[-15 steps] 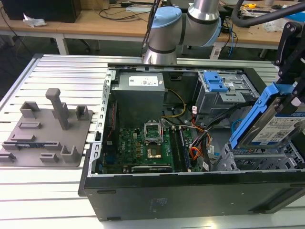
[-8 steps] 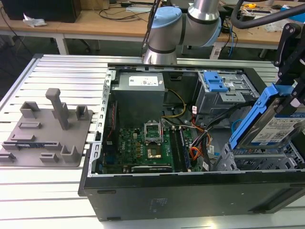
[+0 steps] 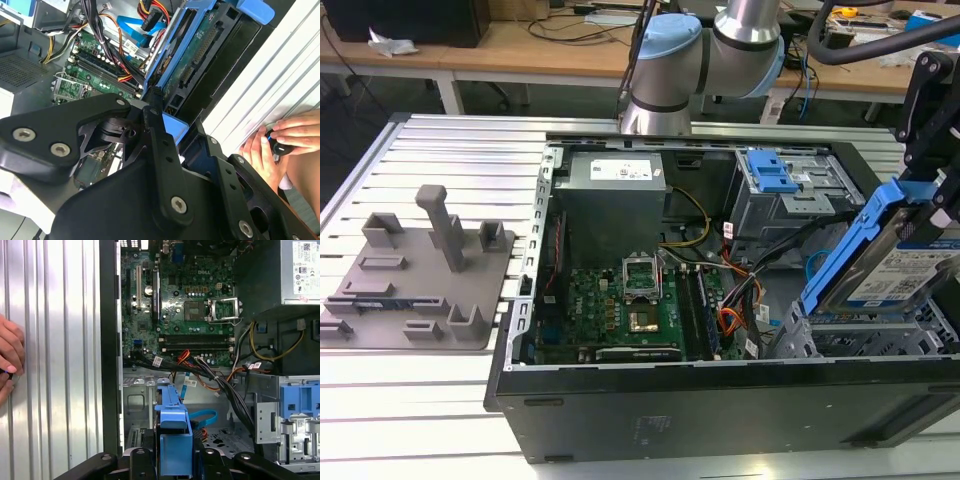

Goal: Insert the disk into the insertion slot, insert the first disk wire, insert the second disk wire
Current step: 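Insert the disk into the insertion slot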

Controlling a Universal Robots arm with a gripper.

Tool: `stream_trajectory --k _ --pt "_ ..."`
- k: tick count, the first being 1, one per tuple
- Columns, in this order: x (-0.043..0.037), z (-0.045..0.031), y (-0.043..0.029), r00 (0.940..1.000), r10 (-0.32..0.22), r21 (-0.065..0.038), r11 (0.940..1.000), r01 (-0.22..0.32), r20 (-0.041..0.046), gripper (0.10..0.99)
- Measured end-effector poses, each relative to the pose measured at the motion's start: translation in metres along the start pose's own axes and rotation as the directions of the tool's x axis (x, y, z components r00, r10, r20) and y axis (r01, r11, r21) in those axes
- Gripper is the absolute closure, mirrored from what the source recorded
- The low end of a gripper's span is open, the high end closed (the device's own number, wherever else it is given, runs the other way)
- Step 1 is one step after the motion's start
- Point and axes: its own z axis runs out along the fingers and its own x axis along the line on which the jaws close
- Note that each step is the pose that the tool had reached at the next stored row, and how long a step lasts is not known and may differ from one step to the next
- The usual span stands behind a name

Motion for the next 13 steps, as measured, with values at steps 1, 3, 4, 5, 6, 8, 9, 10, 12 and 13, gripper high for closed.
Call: stream_trajectory --k 1,3,4,5,6,8,9,10,12,13 --pt "0.0 0.0 0.0 1.0 0.0 0.0 1.0 0.0 -0.0001 0.722" --pt "0.0 0.0001 0.0 1.0 0.0 0.0 1.0 0.0 -0.0001 0.722" --pt "0.0 0.0001 0.0 1.0 0.0 0.0 1.0 0.0 -0.0001 0.722" --pt "0.0 0.0001 0.0 1.0 0.0 0.0 1.0 0.0 0.0 0.722" --pt "0.0 0.0002 -0.0001 1.0 0.0 0.0 1.0 0.0 -0.0001 0.722" --pt "0.0002 0.0005 -0.0006 1.0 0.0 0.0 1.0 0.0 0.0004 0.722" --pt "0.0002 0.0005 -0.0008 1.0 0.0 0.0 1.0 0.0 0.0003 0.722" --pt "0.0004 0.0006 -0.0009 1.0 0.0 0.0 1.0 0.0 0.0001 0.722" --pt "0.0005 0.0012 -0.0009 1.0 0.0 0.0 1.0 0.0 -0.0001 0.722" --pt "0.0005 0.0024 -0.001 1.0 0.0 0.0 1.0 0.0 -0.0001 0.722"
